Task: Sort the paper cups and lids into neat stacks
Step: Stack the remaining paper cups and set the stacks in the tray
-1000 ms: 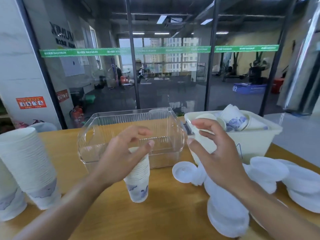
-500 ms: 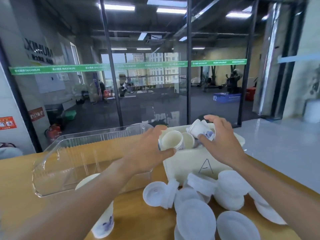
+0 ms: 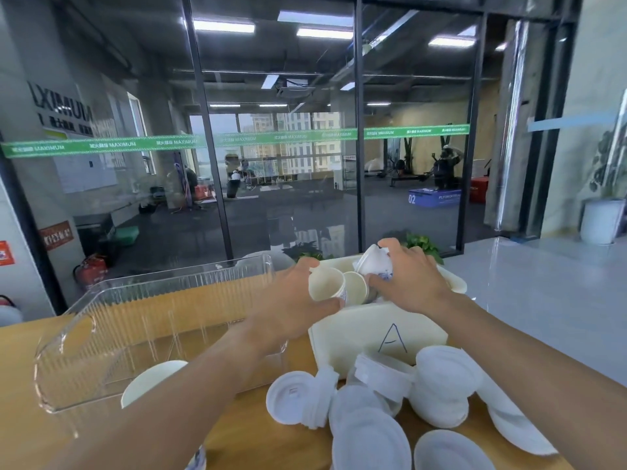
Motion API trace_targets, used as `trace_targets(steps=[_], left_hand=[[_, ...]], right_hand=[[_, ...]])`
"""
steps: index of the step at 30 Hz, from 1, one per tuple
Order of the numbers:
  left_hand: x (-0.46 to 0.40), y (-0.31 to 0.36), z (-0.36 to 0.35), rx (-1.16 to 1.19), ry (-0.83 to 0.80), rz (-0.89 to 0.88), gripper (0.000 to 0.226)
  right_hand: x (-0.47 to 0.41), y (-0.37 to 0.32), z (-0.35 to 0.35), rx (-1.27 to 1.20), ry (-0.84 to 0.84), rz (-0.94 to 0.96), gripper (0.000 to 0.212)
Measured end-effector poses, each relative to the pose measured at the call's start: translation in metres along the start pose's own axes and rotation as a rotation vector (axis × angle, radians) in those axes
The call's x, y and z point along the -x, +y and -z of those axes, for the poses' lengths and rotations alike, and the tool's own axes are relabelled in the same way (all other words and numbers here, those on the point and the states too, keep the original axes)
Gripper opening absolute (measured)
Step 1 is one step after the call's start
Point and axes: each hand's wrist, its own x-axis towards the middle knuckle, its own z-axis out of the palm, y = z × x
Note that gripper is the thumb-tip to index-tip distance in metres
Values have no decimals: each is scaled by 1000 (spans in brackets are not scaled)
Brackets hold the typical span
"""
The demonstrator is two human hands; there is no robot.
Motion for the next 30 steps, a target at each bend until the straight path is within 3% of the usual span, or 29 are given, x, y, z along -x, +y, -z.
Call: trace_targets(steps=[4, 7, 12, 15, 24, 30], left_hand=[[4, 1, 3, 66, 60, -7, 69], [10, 0, 12, 143, 121, -31, 74], [31, -7, 40, 302, 212, -62, 76], [47, -19, 62, 350, 283, -69, 77], [113, -81, 108, 466, 419, 27, 80], [154, -101, 123, 436, 417, 16, 74]], right_hand=[[-8, -1, 2, 60, -29, -12, 61], [-9, -3, 1, 14, 55, 5, 64], [1, -29, 12, -427, 229, 81, 76], [14, -59, 19, -641, 263, 150, 73], [73, -158, 7, -993, 154, 330, 68], [103, -206, -10, -1132, 117, 412, 62]])
